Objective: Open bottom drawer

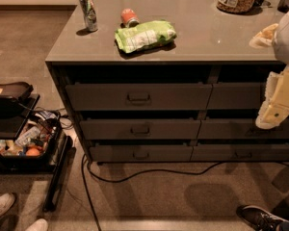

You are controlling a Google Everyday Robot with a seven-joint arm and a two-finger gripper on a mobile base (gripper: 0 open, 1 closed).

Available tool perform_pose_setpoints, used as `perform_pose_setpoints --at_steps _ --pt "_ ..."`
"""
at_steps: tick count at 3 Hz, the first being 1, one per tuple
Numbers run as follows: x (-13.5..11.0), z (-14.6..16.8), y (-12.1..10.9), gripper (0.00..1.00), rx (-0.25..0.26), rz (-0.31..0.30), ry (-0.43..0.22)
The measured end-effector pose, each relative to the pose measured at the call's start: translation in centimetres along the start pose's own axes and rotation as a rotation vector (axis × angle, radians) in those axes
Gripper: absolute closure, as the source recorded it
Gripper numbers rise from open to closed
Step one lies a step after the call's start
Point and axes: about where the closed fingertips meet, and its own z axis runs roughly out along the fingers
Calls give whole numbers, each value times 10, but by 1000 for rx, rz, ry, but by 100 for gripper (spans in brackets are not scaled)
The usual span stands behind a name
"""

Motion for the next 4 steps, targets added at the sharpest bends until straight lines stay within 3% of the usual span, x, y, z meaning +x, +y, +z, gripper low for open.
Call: perform_pose_setpoints --at_steps 1,2,3,4 --pt "0 -1 0 0 0 4 -12" --pt "-1 -5 -2 0 0 29 -79" --pt "8 41 -6 0 -44 45 -240" --pt "7 78 -14 0 -63 23 -532"
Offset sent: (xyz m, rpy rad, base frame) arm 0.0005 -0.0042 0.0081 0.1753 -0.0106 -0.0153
